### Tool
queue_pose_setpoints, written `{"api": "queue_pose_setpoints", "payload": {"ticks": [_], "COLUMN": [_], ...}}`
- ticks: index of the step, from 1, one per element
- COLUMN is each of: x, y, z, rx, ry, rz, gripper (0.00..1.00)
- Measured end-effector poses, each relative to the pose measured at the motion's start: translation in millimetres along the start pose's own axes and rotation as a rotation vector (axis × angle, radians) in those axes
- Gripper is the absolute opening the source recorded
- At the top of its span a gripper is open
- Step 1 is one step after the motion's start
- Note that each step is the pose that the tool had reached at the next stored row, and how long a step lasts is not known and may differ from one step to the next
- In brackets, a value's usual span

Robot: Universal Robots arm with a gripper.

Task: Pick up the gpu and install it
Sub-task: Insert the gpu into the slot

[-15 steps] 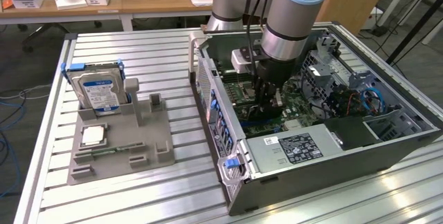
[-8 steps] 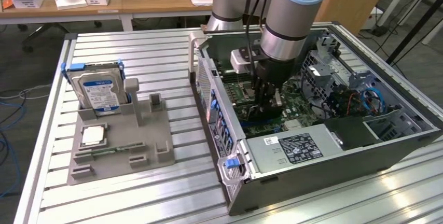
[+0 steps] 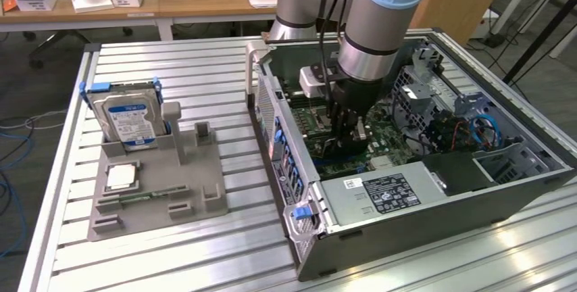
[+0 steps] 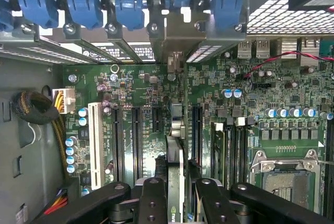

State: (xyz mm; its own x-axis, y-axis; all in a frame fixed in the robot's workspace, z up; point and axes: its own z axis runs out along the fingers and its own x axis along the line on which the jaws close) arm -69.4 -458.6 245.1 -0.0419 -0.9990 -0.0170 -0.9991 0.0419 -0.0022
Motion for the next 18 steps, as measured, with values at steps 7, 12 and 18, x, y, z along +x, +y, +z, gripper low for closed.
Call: {"api": "queue_pose_setpoints", "payload": {"ticks": [7,12,18], "x": [0.0,0.0,-0.1], "y": [0.0,0.0,0.0], "z": [0.1,0.1,0.0], "rx": [0.0,0.0001,0.0001], "ry": [-0.0003,-0.0003,-0.0004], "rz": [0.0,0.0,0.0], "gripper": [0.26,0.26,0.26]}}
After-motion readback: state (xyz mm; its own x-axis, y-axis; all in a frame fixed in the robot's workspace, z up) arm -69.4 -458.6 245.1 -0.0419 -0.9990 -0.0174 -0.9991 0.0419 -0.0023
